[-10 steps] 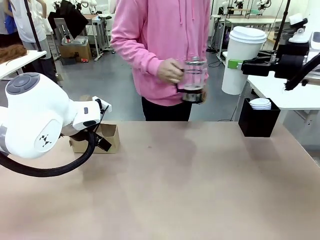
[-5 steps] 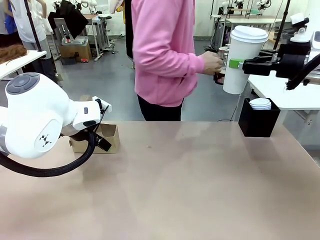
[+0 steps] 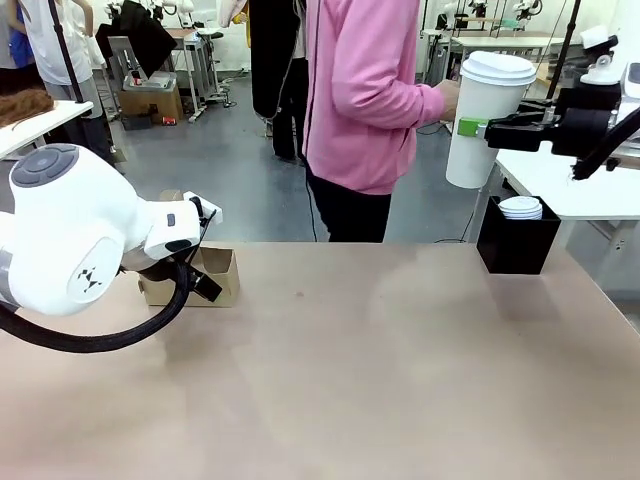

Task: Pour a drink into a cup and package it in a carrier.
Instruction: Position the Cup Carrier in the center of the table.

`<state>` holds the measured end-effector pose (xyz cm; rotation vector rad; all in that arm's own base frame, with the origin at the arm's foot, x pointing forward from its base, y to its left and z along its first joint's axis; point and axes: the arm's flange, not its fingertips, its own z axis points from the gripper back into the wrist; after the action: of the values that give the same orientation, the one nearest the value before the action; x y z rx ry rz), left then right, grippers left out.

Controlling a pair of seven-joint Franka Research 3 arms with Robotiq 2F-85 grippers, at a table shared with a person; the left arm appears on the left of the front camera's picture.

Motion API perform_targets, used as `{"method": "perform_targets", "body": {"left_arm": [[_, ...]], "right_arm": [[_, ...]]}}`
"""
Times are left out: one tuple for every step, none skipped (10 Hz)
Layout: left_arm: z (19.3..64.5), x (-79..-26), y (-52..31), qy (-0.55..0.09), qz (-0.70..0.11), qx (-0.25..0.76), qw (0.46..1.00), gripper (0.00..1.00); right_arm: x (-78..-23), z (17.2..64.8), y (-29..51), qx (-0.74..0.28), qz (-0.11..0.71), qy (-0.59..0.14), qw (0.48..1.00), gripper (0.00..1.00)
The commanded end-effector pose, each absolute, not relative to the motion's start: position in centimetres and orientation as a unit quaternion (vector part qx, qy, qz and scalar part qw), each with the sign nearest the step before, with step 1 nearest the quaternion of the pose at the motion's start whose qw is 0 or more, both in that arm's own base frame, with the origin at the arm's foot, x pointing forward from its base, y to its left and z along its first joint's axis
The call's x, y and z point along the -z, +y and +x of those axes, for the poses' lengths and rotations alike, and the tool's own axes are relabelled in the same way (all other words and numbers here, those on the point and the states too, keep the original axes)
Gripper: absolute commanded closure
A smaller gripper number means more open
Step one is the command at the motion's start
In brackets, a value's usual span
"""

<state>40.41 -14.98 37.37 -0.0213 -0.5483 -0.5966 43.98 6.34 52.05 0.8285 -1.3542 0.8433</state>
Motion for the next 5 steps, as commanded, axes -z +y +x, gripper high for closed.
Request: {"method": "perform_targets", "body": {"left_arm": [[39.7, -41.2, -14.5, -0.248, -0.016, 0.269, 0.931, 0.0], [39.2, -43.2, -14.3, -0.245, -0.012, 0.249, 0.937, 0.0], [38.9, -45.1, -14.3, -0.238, -0.014, 0.23, 0.943, 0.0], [38.6, -47.8, -14.3, -0.239, -0.014, 0.22, 0.946, 0.0], [38.6, -49.9, -14.3, -0.237, -0.011, 0.199, 0.951, 0.0]], "right_arm": [[-52.4, 43.9, 6.5, -0.368, 0.358, -0.592, 0.621, 0.2], [-52.4, 43.9, 6.5, -0.368, 0.358, -0.592, 0.621, 0.2], [-52.4, 43.9, 6.5, -0.368, 0.358, -0.592, 0.621, 0.2], [-52.4, 43.9, 6.5, -0.368, 0.358, -0.592, 0.621, 0.2], [-52.4, 43.9, 6.5, -0.368, 0.358, -0.592, 0.621, 0.2]]}}
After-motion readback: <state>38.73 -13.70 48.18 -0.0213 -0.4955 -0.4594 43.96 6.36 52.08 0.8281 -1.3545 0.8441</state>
